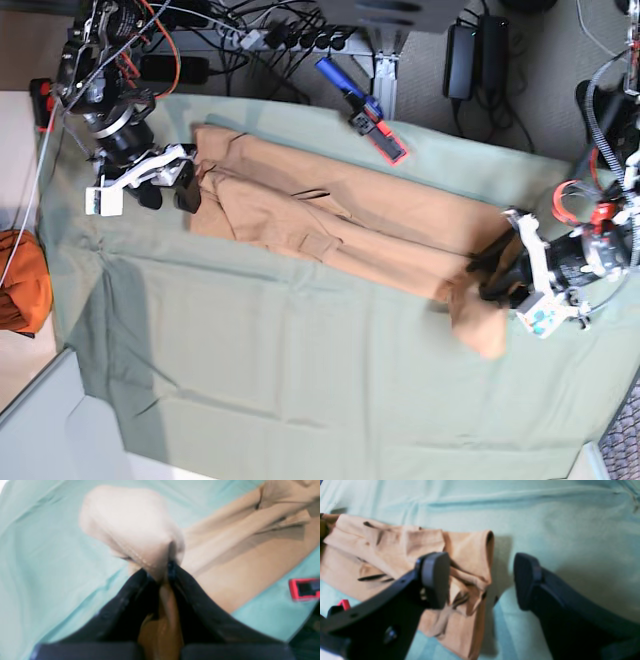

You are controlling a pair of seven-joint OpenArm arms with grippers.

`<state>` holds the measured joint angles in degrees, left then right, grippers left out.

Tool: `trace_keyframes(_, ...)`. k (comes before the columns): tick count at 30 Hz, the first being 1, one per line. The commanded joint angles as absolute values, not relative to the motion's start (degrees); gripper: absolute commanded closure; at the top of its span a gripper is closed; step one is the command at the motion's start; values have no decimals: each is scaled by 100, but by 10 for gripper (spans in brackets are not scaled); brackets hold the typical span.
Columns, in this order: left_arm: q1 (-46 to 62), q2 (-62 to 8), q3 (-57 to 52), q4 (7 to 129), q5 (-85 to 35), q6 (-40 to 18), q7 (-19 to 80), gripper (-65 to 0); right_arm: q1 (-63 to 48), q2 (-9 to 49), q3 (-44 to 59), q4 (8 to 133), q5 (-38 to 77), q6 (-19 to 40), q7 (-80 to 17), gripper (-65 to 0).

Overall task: Fold the T-shirt properly
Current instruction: 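Lift the hem end with the left gripper and carry it over the shirt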

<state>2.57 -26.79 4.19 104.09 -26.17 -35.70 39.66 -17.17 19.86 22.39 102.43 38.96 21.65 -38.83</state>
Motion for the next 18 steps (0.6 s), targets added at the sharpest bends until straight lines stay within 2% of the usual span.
trace_keyframes(1,106,-2628,460,10506,-2635,-3485,3819,0,-1688,2062,2292,10339,3940,2724,-3756,-403)
trace_keyframes(8,67,-1811,875,10394,-2060,-3492,3795,0,-1686,2064,2292,10339,3942,2724,-3756,-403)
trace_keyframes(18,99,-1291,950,10110,-2119,-3494,3795,0,-1686,2064,2292,10339,3944,2724,-3754,-403)
